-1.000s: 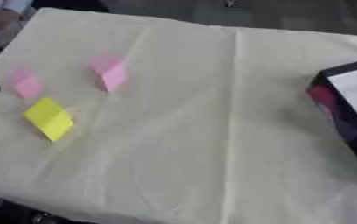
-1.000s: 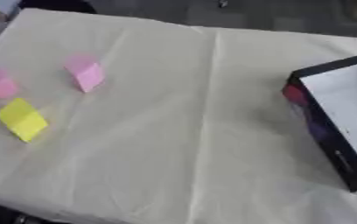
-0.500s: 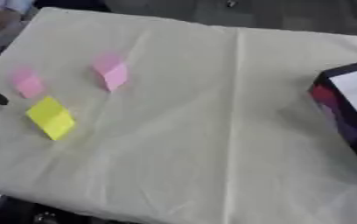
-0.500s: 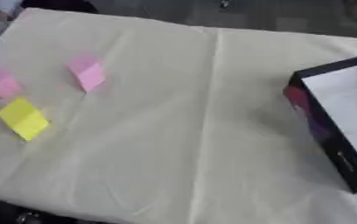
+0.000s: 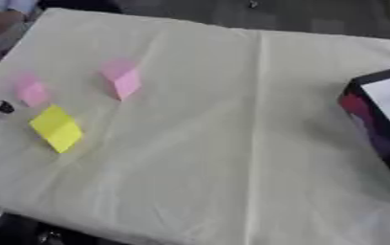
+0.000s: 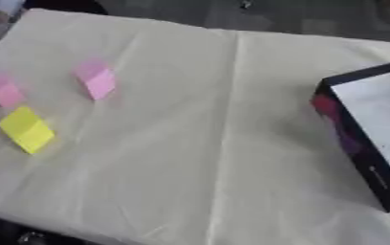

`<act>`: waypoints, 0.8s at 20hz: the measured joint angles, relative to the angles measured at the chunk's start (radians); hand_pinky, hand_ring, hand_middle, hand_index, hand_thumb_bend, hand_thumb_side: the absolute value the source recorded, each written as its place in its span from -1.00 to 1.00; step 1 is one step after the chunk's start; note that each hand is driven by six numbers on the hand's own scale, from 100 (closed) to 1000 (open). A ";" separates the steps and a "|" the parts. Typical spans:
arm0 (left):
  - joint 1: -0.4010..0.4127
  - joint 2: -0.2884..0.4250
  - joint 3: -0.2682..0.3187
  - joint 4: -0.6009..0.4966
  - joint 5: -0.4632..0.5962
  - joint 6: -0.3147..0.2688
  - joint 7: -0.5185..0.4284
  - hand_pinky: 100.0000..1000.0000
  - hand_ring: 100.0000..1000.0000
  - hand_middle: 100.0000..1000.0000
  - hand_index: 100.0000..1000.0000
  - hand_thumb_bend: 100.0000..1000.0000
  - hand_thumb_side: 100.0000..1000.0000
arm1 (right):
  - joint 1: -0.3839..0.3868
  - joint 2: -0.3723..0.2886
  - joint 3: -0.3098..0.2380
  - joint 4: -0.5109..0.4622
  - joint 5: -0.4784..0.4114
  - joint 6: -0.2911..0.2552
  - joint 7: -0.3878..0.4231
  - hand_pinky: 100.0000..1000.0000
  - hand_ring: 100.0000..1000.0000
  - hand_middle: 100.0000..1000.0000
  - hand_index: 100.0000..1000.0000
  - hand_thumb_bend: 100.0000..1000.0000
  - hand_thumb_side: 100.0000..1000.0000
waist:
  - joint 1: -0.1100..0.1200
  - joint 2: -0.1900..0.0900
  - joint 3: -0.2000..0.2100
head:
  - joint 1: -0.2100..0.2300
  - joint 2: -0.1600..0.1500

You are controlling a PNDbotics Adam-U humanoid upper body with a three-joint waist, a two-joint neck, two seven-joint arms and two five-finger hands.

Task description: Pick up the objects with one hand, pass them to the other hand, and then place them into the box on the other side of the table.

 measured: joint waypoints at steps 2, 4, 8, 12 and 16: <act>-0.014 -0.011 0.001 0.006 -0.006 0.002 0.008 0.92 0.70 0.61 0.59 0.51 -0.62 | 0.000 0.000 0.002 0.000 0.001 -0.001 0.002 0.55 0.27 0.79 0.74 -0.30 -0.82 | -0.002 0.000 -0.002 | 0.001 0.000; -0.027 -0.025 0.002 0.015 -0.018 0.002 0.014 0.92 0.70 0.61 0.59 0.51 -0.62 | -0.001 0.002 0.003 0.000 0.003 0.000 0.004 0.55 0.27 0.79 0.74 -0.30 -0.82 | -0.004 0.000 -0.004 | 0.003 -0.001; -0.051 -0.052 0.007 0.041 -0.047 0.003 0.022 0.92 0.71 0.61 0.59 0.51 -0.62 | -0.001 0.007 0.005 0.000 0.007 0.002 0.007 0.55 0.27 0.79 0.74 -0.30 -0.82 | -0.005 0.002 -0.009 | 0.010 -0.004; -0.066 -0.072 0.014 0.066 -0.080 0.004 0.031 0.92 0.71 0.61 0.57 0.50 -0.64 | -0.001 0.008 0.008 0.000 0.007 0.002 0.010 0.55 0.27 0.79 0.74 -0.30 -0.82 | -0.005 0.008 -0.010 | 0.011 -0.008; -0.073 -0.085 0.019 0.078 -0.095 0.003 0.039 0.92 0.71 0.60 0.56 0.49 -0.67 | -0.002 0.009 0.009 0.000 0.008 0.004 0.014 0.55 0.27 0.79 0.74 -0.31 -0.82 | -0.005 0.008 -0.010 | 0.012 -0.009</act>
